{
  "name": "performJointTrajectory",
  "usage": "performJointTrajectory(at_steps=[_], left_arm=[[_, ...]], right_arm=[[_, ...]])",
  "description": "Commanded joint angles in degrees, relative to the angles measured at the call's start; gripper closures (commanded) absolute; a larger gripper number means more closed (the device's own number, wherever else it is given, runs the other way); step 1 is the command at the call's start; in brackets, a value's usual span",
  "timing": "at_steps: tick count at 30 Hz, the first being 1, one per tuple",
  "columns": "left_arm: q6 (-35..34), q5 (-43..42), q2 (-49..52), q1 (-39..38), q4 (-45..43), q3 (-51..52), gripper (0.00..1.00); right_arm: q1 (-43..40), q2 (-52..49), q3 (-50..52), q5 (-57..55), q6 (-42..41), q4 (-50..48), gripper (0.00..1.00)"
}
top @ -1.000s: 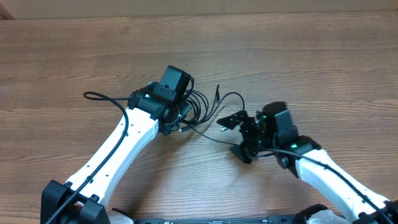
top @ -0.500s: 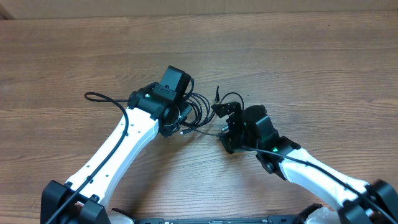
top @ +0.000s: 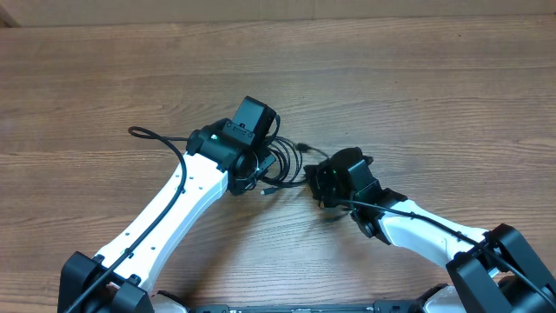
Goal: Untangle cables
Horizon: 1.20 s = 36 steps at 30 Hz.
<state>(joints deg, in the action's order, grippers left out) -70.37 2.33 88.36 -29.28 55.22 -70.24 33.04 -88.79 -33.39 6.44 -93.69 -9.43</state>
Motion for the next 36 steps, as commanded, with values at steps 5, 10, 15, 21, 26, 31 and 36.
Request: performJointTrajectory(at_steps=[5,10,15,21,26,31,36], left_arm=[[1.64,12.90,0.02,0.26,0.28,-1.55,0.45],[11.98,12.96,0.00,3.85,0.37,-1.55,0.24],[27.41,-0.94,0.00,10.60,-0.92,-1.62,0.19],[61.07,-28.22,0.02,14.80,-5.84,-1.60,0.13],[76.13,-27.26,0.07,11.39,-5.92,-1.29,0.04],[81.79,-17.27,0.98,7.61,-9.53,0.59,0.04],[77.72,-14.36,4.57,6.29,-10.47,1.09,0.03]], right_arm=[[-1.99,-0.35,-0.39,5.66,23.43,0.33,0.96],[-7.02,0.83,-0.46,13.16,34.69,0.55,0.96],[-14.16,3.17,-1.95,23.63,48.22,0.50,0.96],[-17.97,3.45,-3.87,32.00,56.33,0.57,0.96],[-17.84,3.45,-3.87,33.79,58.29,1.22,0.96],[-18.25,3.45,-3.87,34.49,58.23,1.11,0.96],[-18.38,3.45,-3.87,36.37,58.51,1.16,0.96]])
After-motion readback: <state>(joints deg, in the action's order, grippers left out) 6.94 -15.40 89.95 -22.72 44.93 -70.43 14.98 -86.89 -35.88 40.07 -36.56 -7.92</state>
